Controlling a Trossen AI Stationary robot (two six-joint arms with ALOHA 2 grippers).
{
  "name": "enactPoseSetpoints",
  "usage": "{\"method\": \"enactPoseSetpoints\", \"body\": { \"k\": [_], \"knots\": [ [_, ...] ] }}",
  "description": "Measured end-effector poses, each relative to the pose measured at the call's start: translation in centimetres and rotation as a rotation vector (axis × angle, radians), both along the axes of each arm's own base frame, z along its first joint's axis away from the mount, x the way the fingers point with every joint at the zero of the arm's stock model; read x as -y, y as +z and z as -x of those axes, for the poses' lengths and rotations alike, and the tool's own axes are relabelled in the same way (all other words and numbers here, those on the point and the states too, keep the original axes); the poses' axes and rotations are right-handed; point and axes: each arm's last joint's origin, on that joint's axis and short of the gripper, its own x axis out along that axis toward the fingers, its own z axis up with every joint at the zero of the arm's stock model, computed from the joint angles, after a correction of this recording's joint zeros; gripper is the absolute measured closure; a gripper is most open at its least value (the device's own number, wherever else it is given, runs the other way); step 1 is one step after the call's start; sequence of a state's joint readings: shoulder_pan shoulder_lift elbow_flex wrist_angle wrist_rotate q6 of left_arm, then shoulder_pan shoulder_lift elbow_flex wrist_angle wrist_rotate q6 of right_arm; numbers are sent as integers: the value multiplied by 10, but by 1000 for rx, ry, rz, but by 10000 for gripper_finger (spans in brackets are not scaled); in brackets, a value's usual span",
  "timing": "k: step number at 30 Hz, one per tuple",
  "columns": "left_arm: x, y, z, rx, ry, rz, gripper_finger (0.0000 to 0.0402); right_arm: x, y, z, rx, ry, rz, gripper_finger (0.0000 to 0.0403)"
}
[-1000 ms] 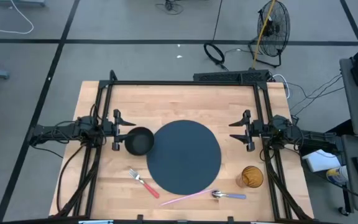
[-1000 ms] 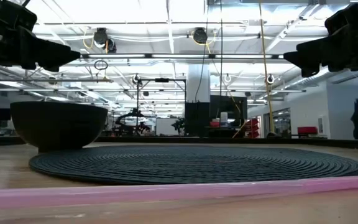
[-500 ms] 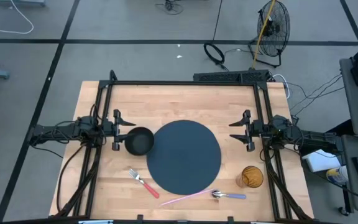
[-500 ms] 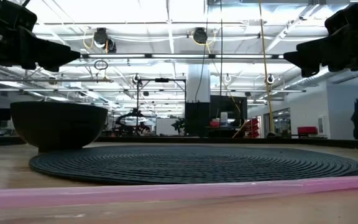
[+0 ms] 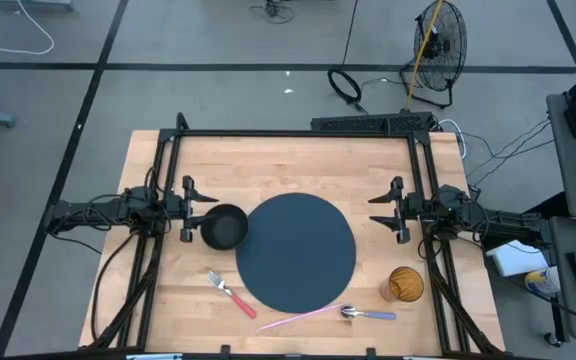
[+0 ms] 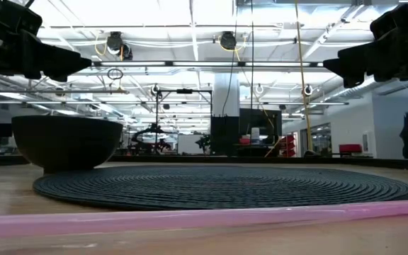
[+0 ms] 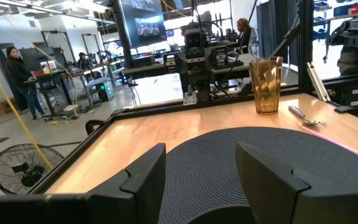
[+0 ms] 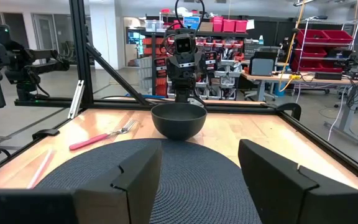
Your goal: Pick & Place Utensil
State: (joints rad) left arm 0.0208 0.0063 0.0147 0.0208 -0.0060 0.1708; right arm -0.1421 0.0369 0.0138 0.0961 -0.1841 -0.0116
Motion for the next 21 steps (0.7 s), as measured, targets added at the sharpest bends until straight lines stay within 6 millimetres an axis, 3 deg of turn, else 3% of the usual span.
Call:
{"method": "enactPoseSetpoints", "body": {
  "k": [21],
  "knots": [
    [0,0,0,0,0,0,201,0,0,0,5,-3,51,193]
  ]
}}
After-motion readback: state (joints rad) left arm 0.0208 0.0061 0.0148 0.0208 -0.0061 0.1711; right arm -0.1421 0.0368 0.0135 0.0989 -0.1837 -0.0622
